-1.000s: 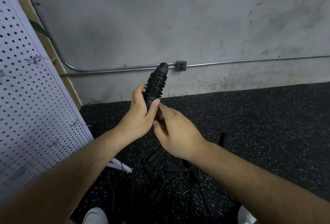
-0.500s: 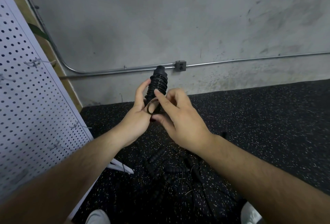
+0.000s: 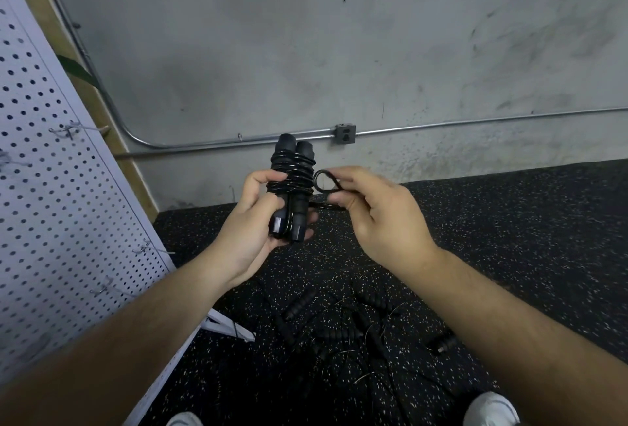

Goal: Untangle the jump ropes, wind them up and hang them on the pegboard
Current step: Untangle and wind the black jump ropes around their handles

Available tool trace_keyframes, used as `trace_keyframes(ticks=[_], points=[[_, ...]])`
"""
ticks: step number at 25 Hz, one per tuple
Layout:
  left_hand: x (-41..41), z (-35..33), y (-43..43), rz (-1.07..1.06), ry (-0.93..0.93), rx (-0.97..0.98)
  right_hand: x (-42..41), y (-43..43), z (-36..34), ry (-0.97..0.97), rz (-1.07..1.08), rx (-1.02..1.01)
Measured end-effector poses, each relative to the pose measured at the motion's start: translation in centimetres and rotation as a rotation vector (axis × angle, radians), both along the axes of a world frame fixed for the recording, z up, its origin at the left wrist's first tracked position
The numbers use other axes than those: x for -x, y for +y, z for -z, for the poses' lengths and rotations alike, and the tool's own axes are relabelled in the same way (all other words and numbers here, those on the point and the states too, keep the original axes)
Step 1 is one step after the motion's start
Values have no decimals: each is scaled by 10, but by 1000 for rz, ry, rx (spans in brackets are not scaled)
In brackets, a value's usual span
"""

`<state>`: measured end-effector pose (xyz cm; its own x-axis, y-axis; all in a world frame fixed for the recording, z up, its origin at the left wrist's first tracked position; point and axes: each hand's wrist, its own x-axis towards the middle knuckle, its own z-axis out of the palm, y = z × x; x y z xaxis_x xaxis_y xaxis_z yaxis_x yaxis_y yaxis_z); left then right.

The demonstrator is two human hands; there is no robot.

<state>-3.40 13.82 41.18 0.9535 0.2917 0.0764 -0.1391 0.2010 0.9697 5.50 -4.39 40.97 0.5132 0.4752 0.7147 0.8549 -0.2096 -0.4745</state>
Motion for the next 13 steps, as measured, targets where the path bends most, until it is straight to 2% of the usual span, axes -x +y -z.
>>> trace_keyframes(ticks=[8, 13], points=[[-6, 6, 3, 40, -34, -28, -1, 0, 7, -223, -9, 197], [-9, 7, 4, 102, -77, 24, 2, -5, 0, -226, 43, 253]])
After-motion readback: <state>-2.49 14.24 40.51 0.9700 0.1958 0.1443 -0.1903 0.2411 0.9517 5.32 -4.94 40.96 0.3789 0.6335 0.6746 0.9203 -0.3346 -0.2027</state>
